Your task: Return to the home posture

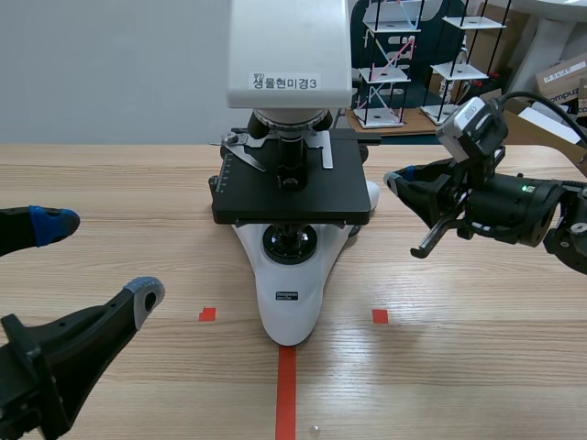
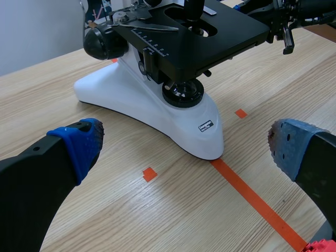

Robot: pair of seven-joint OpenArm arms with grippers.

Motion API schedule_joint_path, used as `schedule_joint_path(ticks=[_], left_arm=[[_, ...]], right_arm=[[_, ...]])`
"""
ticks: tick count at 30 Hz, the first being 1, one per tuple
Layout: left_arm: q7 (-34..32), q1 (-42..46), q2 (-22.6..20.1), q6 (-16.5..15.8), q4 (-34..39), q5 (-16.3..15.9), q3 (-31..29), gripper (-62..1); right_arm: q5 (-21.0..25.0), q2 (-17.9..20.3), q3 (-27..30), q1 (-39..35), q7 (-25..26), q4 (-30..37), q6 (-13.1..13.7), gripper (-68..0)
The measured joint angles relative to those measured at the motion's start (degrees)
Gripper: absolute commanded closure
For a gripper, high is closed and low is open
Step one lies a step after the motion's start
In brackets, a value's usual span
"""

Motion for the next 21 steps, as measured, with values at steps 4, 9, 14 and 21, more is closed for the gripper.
schedule_joint_path(ticks=[4, 9, 14, 21], left_arm=[[0.0, 0.0, 0.0, 0.0, 0.0, 0.0, 0.0, -62.3], [0.0, 0.0, 0.0, 0.0, 0.0, 0.0, 0.0, -62.3], [0.0, 0.0, 0.0, 0.0, 0.0, 0.0, 0.0, -62.3], [0.0, 0.0, 0.0, 0.0, 0.0, 0.0, 0.0, -62.3]], right_arm=[[0.0, 0.0, 0.0, 0.0, 0.0, 0.0, 0.0, -0.7], [0.0, 0.0, 0.0, 0.0, 0.0, 0.0, 0.0, -0.7], [0.0, 0.0, 0.0, -0.2, 0.7, 0.0, -0.7, -0.7], [0.1, 0.6, 2.9, -8.8, 6.0, 3.4, -6.1, -28.0]])
